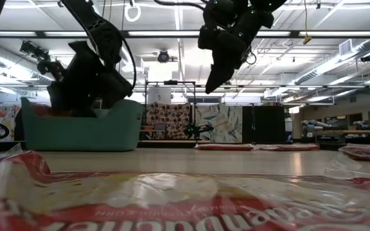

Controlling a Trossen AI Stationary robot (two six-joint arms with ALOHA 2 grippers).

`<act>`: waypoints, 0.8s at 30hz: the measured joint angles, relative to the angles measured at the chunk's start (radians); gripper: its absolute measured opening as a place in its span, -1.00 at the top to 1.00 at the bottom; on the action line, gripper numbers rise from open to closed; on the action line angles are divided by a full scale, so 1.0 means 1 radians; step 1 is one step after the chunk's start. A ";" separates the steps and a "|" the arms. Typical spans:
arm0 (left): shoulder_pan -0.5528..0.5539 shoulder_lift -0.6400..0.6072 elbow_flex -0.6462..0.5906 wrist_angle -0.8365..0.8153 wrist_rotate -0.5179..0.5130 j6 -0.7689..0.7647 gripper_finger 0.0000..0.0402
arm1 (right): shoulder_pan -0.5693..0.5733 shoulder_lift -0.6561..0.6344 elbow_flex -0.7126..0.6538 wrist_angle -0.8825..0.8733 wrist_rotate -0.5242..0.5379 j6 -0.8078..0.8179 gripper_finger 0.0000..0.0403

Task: Sort popcorn bags into baskets
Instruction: Put the popcorn bag into the green bin

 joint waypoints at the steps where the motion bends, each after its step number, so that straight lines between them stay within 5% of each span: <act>1: 0.006 0.004 -0.009 0.021 0.007 0.041 0.85 | 0.005 0.000 0.000 0.003 0.000 0.000 -0.12; 11: 0.107 0.013 -0.042 0.070 0.004 0.340 0.83 | 0.046 0.000 0.000 -0.020 0.000 0.067 -0.12; 24: 0.131 0.012 -0.042 0.111 0.053 0.430 0.64 | 0.088 0.000 0.000 -0.077 0.027 0.121 -0.12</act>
